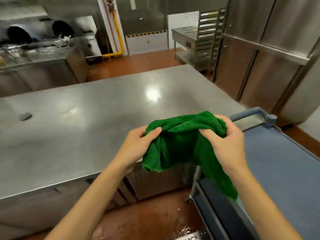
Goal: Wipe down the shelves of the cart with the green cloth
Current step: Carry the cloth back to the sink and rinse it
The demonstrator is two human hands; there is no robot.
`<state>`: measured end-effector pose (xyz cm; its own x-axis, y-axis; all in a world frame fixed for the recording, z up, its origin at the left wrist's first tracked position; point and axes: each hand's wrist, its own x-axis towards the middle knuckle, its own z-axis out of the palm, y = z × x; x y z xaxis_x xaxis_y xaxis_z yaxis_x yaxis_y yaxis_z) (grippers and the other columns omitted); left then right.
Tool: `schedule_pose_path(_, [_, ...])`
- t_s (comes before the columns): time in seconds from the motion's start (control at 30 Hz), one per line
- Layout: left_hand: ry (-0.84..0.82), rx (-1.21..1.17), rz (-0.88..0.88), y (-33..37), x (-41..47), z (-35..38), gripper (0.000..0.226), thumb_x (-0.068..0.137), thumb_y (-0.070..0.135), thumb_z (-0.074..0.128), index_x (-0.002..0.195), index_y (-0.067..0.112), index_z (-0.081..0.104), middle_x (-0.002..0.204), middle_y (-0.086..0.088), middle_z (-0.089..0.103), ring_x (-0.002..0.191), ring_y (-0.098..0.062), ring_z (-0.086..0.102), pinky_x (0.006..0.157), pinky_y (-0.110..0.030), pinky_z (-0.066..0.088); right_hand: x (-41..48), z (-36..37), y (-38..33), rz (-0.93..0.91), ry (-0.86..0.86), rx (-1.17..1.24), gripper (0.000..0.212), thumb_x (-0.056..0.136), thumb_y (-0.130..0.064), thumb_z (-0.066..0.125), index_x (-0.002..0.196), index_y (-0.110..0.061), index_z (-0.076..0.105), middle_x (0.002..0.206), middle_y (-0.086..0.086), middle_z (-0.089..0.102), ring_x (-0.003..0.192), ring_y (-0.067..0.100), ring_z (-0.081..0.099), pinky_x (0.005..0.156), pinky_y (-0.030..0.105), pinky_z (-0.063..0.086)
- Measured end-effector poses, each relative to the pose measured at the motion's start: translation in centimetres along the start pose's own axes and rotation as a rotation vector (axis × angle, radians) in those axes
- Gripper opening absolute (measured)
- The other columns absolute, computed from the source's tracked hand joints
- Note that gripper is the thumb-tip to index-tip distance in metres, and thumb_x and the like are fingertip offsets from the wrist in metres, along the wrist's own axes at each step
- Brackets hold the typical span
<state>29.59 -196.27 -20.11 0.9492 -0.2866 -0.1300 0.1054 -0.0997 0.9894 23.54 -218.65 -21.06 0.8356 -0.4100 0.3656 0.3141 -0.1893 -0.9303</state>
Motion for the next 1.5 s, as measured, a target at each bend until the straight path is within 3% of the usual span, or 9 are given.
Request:
schedule_pose_path(0.23, [0.200, -0.346, -0.186, -1.7, -4.8, -10.1, 0.027, 0.104, 0.026, 0.049, 0.120, 0.015, 0.068, 0.111, -0.009, 0.075, 0.101, -0.024, 0.073, 0.073, -0.036, 0.062, -2.9, 12.6, -2.9, -0.014, -0.290, 0.052, 0.048, 0.086, -0.005, 0.068, 0.125, -0.031, 0.059, 0.112, -0.021, 0.066, 0.105, -0.001, 0.063, 0.082, 0.016, 0.054])
schedule_pose_path(0.47, [0.178, -0.667, -0.217, -1.9, -11.5, -19.3, 0.065, 0.094, 0.060, 0.047, 0.130, 0.009, 0.063, 0.127, -0.020, 0.066, 0.119, -0.033, 0.063, 0.100, -0.047, 0.050, -11.6, 27.6, -6.5, -0.113, -0.713, -0.083, 0.069, 0.078, -0.006, 0.061, 0.138, -0.037, 0.043, 0.129, -0.019, 0.055, 0.123, -0.002, 0.050, 0.102, 0.027, 0.047])
schedule_pose_path(0.63, [0.392, -0.677, -0.115, -2.5, -16.5, -28.4, 0.034, 0.094, 0.031, 0.060, 0.118, 0.008, 0.070, 0.115, -0.017, 0.071, 0.107, -0.029, 0.070, 0.098, -0.046, 0.053, -16.8, 35.7, -8.5, -0.103, -0.976, 0.023, 0.073, 0.081, -0.021, 0.064, 0.144, -0.042, 0.033, 0.135, -0.028, 0.047, 0.126, -0.013, 0.041, 0.096, 0.003, 0.037])
schedule_pose_path(0.8, [0.564, -0.739, -0.082, -3.1, -20.9, -36.3, 0.037, 0.096, 0.015, 0.052, 0.130, 0.002, 0.061, 0.126, -0.022, 0.065, 0.118, -0.038, 0.062, 0.105, -0.053, 0.046, -21.0, 42.2, -9.6, -0.107, -0.873, 0.179, 0.064, 0.085, -0.024, 0.067, 0.141, -0.040, 0.039, 0.136, -0.021, 0.047, 0.130, -0.002, 0.044, 0.101, 0.012, 0.041])
schedule_pose_path(0.9, [0.686, -0.769, -0.051, -2.9, -23.3, -39.6, 0.032, 0.097, 0.017, 0.051, 0.122, 0.003, 0.065, 0.121, -0.021, 0.069, 0.112, -0.037, 0.066, 0.098, -0.051, 0.051, -22.3, 45.0, -9.8, -0.114, -0.963, 0.059, 0.091, 0.076, -0.049, 0.075, 0.146, -0.052, 0.018, 0.150, -0.030, 0.022, 0.132, -0.021, 0.023, 0.092, -0.006, 0.027])
schedule_pose_path(1.03, [0.729, -0.857, 0.024, -2.7, -26.0, -44.2, 0.032, 0.099, 0.017, 0.045, 0.122, 0.004, 0.063, 0.115, -0.019, 0.072, 0.099, -0.032, 0.072, 0.079, -0.045, 0.059, -24.5, 49.0, -9.3, -0.109, -1.131, -0.111, 0.124, 0.064, -0.063, 0.080, 0.150, -0.049, -0.008, 0.159, -0.029, 0.003, 0.140, -0.012, 0.010, 0.106, 0.015, 0.019])
schedule_pose_path(1.2, [0.744, -0.879, 0.069, -3.5, -28.8, -48.7, 0.037, 0.100, 0.017, 0.040, 0.128, 0.003, 0.061, 0.121, -0.022, 0.069, 0.100, -0.035, 0.072, 0.071, -0.046, 0.062, -26.8, 55.3, -10.5, -0.051, -1.111, 0.056, 0.106, 0.072, -0.045, 0.078, 0.153, -0.039, 0.009, 0.135, -0.027, 0.048, 0.117, -0.017, 0.047, 0.086, 0.000, 0.040])
schedule_pose_path(1.33, [0.737, -0.887, 0.082, -5.1, -30.7, -52.1, 0.043, 0.100, 0.021, 0.036, 0.123, -0.001, 0.065, 0.123, -0.025, 0.066, 0.109, -0.039, 0.068, 0.080, -0.053, 0.059, -27.8, 60.3, -10.6, -0.042, -1.038, 0.191, 0.056, 0.080, -0.013, 0.068, 0.130, -0.036, 0.054, 0.112, -0.026, 0.064, 0.102, -0.011, 0.058, 0.078, 0.003, 0.044])
schedule_pose_path(1.5, [0.799, -0.869, -0.002, -8.2, -31.2, -56.9, 0.045, 0.098, 0.021, 0.038, 0.137, 0.003, 0.054, 0.133, -0.018, 0.063, 0.125, -0.033, 0.059, 0.106, -0.047, 0.046, -29.5, 66.7, -10.3, 0.192, -1.023, 0.376, 0.047, 0.078, -0.006, 0.053, 0.110, -0.038, 0.067, 0.105, -0.019, 0.070, 0.102, 0.000, 0.064, 0.087, 0.022, 0.053])
